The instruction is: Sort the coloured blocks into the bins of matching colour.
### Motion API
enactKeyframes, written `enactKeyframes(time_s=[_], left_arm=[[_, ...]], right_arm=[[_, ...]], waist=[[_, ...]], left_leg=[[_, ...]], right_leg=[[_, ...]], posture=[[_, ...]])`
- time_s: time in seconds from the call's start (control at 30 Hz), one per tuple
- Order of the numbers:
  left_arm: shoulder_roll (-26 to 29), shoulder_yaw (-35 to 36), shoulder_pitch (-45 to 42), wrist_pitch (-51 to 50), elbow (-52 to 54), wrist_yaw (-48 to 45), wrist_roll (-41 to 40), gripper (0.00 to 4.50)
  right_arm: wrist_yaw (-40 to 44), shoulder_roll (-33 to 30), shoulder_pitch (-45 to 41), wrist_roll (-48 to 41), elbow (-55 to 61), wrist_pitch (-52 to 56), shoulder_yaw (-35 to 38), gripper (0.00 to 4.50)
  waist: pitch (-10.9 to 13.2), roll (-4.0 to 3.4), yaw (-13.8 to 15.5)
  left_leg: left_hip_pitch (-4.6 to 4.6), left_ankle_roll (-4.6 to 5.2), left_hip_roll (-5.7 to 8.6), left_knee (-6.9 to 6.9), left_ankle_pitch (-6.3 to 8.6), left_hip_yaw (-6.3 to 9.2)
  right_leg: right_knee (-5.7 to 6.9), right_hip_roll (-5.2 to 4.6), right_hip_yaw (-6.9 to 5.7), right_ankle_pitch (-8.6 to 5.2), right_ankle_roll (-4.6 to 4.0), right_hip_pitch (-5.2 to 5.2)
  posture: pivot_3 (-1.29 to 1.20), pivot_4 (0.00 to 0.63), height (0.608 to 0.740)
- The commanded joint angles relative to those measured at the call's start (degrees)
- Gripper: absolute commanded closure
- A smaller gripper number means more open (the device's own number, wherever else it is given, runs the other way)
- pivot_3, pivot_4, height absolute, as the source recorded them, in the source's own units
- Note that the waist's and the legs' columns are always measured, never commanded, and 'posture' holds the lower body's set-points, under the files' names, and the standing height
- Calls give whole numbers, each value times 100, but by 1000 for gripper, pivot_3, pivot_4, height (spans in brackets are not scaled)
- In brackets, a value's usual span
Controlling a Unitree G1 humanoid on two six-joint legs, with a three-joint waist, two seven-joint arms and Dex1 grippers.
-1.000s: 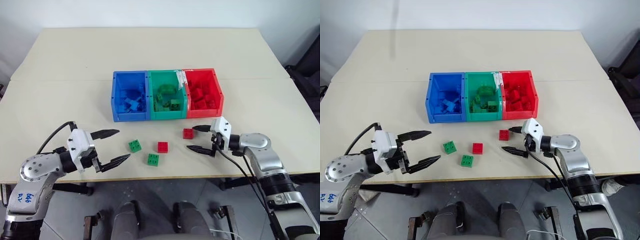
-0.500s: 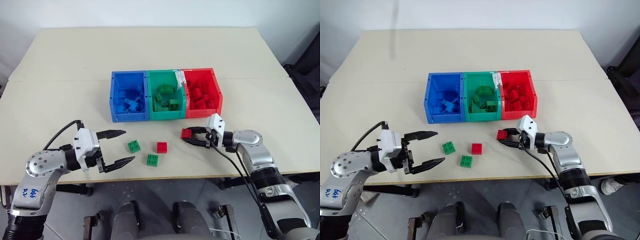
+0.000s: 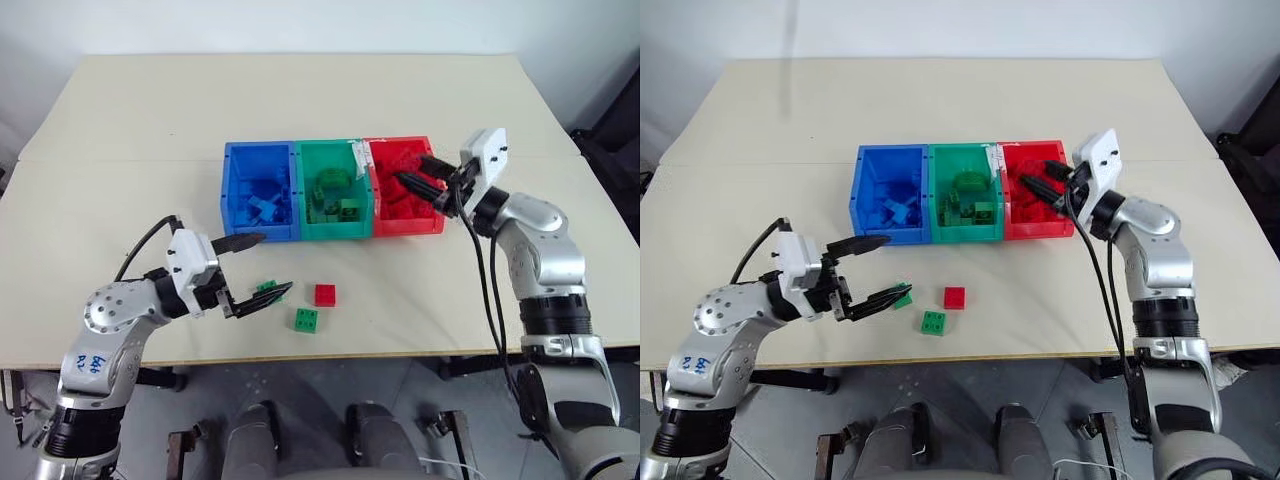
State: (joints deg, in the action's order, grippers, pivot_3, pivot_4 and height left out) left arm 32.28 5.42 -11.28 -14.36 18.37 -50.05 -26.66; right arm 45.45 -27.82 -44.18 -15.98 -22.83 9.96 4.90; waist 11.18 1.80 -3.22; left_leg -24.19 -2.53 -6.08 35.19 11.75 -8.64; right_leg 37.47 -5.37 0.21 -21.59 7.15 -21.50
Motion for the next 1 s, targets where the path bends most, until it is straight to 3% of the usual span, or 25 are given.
enactKeyframes(time_s=[0.03, 0.27, 0.47, 0.7, 1.0], left_arm=[[-17, -108, -111, 21, -23, 38, 48, 0], [146, 58, 98, 151, -166, -8, 83, 0], [560, 783, 703, 577, -678, -349, 33, 0], [941, 1426, 1242, 1009, -1124, -871, -103, 0], [1193, 1574, 1568, 985, -1068, -1112, -106, 0]], right_arm=[[-203, 63, -205, 153, -417, -332, 73, 2285], [491, -104, 73, -115, -252, -616, 184, 61], [2202, -771, 1461, -1274, 1386, -296, 470, 23], [3221, -1530, 3052, -1458, 2165, -575, 706, 23], [3359, -1568, 3866, -1600, 2461, -708, 830, 23]], waist=[[0, 0, 0], [0, -1, -10], [0, 0, 38], [0, 0, 25], [0, 0, -9]], left_leg=[[0, 0, 0, 0, 0, -1], [0, -1, -4, 0, -1, -8], [-3, -1, -3, -4, 2, -3], [0, 29, -1, -1, 25, -6], [4, 30, -1, -2, 30, -3]], right_leg=[[-1, 0, 1, 0, 1, 0], [0, 3, 4, -2, 6, -3], [-5, 2, 2, -5, 11, -3], [-12, -5, 1, -5, 8, 4], [-11, -7, 2, -7, 4, 5]], posture=[[0, 150, 740], [0, 150, 740], [0, 150, 740], [0, 150, 740], [0, 150, 740]])
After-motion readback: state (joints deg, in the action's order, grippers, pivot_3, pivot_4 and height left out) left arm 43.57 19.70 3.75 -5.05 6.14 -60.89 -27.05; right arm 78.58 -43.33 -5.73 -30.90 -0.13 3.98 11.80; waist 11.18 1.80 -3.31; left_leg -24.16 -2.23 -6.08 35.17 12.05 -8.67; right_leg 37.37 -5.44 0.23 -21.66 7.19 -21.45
